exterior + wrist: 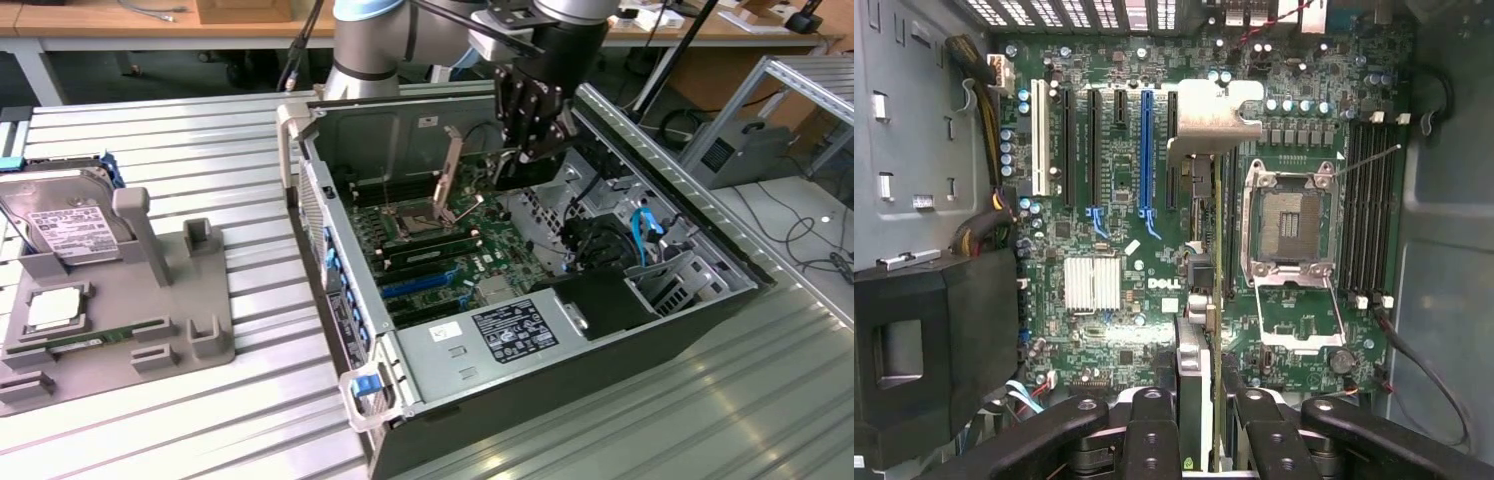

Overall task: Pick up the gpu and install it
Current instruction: 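Insert the gpu into the slot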

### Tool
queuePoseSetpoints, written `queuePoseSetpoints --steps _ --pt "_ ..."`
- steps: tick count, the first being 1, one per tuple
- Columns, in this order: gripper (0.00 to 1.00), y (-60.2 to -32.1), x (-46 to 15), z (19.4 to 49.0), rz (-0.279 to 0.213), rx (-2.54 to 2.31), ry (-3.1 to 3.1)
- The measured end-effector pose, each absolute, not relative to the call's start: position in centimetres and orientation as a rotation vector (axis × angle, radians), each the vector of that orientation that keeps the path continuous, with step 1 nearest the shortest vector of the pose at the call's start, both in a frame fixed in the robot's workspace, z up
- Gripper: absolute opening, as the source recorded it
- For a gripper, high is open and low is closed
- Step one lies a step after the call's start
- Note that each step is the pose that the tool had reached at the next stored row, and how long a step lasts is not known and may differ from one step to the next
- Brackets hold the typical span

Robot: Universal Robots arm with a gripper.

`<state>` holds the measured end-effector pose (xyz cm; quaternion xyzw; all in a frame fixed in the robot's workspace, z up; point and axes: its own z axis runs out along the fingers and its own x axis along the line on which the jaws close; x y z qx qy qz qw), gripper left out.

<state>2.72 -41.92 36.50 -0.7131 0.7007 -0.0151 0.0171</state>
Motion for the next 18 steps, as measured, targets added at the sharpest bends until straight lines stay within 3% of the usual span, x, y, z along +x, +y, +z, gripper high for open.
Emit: queuePoseSetpoints --steps 18 --pt "0.27 -41.93 2.04 36.11 -0.047 -2.216 2.178"
